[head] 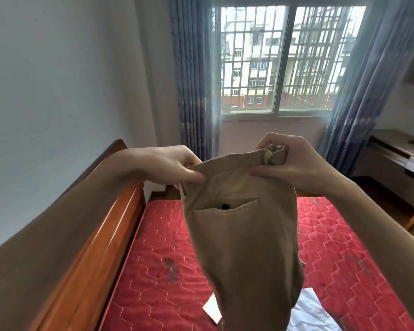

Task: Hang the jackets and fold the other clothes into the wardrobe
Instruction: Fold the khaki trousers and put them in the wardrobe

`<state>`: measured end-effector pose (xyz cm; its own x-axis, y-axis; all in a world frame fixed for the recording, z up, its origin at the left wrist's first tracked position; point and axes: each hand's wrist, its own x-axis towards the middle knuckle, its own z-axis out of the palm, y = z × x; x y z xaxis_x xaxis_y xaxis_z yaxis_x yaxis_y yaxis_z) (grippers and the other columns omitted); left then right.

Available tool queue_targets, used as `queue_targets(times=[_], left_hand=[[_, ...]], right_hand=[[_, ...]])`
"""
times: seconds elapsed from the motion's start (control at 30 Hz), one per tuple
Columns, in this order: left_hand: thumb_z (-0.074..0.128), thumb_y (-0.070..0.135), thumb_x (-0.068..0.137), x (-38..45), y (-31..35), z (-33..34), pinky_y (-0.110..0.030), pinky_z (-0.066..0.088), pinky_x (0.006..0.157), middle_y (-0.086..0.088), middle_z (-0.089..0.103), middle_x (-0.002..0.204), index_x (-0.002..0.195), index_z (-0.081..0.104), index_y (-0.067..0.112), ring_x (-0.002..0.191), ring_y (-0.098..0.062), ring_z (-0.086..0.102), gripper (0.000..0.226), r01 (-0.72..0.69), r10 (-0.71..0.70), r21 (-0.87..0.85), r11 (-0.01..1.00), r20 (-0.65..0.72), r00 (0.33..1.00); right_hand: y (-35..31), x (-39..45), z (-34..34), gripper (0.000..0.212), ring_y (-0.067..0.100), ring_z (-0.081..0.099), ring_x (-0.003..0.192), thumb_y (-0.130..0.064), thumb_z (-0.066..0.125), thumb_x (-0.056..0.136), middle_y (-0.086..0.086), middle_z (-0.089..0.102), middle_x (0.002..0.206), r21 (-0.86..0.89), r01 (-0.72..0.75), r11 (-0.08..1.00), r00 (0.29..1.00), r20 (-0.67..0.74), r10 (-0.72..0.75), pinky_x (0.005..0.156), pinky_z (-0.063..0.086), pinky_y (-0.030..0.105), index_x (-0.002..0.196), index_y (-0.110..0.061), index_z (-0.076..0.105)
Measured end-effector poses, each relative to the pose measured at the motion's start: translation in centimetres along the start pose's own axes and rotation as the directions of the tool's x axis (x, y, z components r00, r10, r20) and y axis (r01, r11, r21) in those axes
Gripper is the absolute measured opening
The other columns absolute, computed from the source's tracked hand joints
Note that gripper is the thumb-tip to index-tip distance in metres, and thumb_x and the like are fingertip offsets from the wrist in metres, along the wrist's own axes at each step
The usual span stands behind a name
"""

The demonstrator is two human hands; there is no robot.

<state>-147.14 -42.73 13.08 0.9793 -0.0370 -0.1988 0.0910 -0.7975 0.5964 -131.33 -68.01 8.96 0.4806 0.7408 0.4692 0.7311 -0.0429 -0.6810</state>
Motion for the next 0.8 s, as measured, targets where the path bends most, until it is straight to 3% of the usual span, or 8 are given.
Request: queue_targets(times=[0.13,0.23,0.3,0.43,0.57,0.63,0.73,0.8], left_hand=[[0.073,0.013,0.096,1.3,0.7,1.0,-0.048,0.059,0.099,-0.006,0.079,0.108,0.113,0.076,0.006,0.103,-0.023,0.076,0.019,-0.001,0.002,-0.007,1.0,0.078,0.997],[0.078,0.01,0.092,2.1,1.2,1.8,-0.05,0.06,0.097,-0.009,0.08,0.107,0.112,0.075,0.005,0.102,-0.027,0.077,0.021,-0.009,0.011,-0.015,1.0,0.101,0.995],[0.079,0.007,0.089,2.6,1.4,2.4,-0.05,0.06,0.095,-0.009,0.08,0.106,0.111,0.076,0.006,0.101,-0.027,0.077,0.022,-0.009,0.01,-0.012,1.0,0.112,0.994],[0.079,0.003,0.087,3.2,1.5,3.0,-0.05,0.061,0.093,-0.011,0.079,0.107,0.111,0.077,0.005,0.101,-0.028,0.077,0.024,-0.022,0.021,0.008,1.0,0.123,0.992],[0.081,0.006,0.087,2.7,1.5,2.7,-0.053,0.061,0.091,-0.01,0.077,0.11,0.111,0.074,0.007,0.102,-0.029,0.075,0.025,-0.041,0.04,0.008,0.999,0.111,0.993],[0.082,0.007,0.086,2.3,1.5,2.5,-0.056,0.062,0.085,-0.01,0.072,0.112,0.105,0.068,0.012,0.101,-0.029,0.073,0.025,-0.073,0.072,0.011,0.997,0.081,0.994],[0.084,0.01,0.085,1.5,0.8,2.1,-0.06,0.061,0.078,-0.01,0.065,0.11,0.101,0.053,0.02,0.097,-0.031,0.072,0.036,-0.068,0.067,0.021,0.998,0.009,0.998],[0.083,0.01,0.086,1.0,0.0,1.5,-0.058,0.063,0.079,-0.014,0.067,0.11,0.111,0.046,0.021,0.097,-0.033,0.074,0.046,-0.026,0.026,-0.044,0.999,-0.009,1.0]], right_hand=[[0.1,-0.4,-1.1,0.029,0.003,0.062,0.072,-0.029,0.092,0.078,-0.005,0.07,0.078,-0.022,0.008,1.0,0.999,0.042,-0.007,0.065,0.056,0.021,0.097,-0.026,0.07],[0.2,-0.7,-2.3,0.046,0.022,0.072,0.08,-0.024,0.091,0.079,0.004,0.075,0.088,-0.004,-0.066,0.998,0.983,0.171,0.065,0.076,0.065,0.038,0.116,-0.029,0.063],[0.3,-1.1,-2.5,0.061,0.021,0.074,0.094,-0.026,0.093,0.078,0.001,0.076,0.101,-0.056,-0.103,0.993,0.952,0.285,0.115,0.084,0.064,0.04,0.128,-0.037,0.059],[-0.5,-1.1,-1.7,0.063,-0.002,0.067,0.1,-0.052,0.09,0.071,-0.025,0.072,0.107,-0.369,-0.016,0.929,0.924,0.348,0.155,0.081,0.06,0.029,0.125,-0.055,0.058],[-0.8,-0.1,0.4,0.073,-0.001,0.057,0.083,-0.082,0.072,0.057,-0.025,0.063,0.087,-0.703,0.138,0.698,0.919,0.354,0.175,0.061,0.038,0.025,0.12,-0.055,0.045],[-0.5,0.9,1.5,0.062,0.002,0.056,0.076,-0.077,0.075,0.057,-0.019,0.061,0.08,-0.716,0.15,0.681,0.893,0.394,0.218,0.057,0.038,0.028,0.103,-0.047,0.046],[-0.2,2.4,2.2,0.031,0.004,0.062,0.063,-0.046,0.088,0.069,-0.012,0.068,0.07,-0.543,0.055,0.838,0.823,0.5,0.27,0.056,0.048,0.024,0.082,-0.034,0.062],[-0.3,3.2,2.7,0.021,0.004,0.063,0.057,-0.035,0.089,0.073,-0.01,0.07,0.067,-0.469,0.037,0.883,0.804,0.539,0.252,0.053,0.049,0.02,0.076,-0.028,0.069]])
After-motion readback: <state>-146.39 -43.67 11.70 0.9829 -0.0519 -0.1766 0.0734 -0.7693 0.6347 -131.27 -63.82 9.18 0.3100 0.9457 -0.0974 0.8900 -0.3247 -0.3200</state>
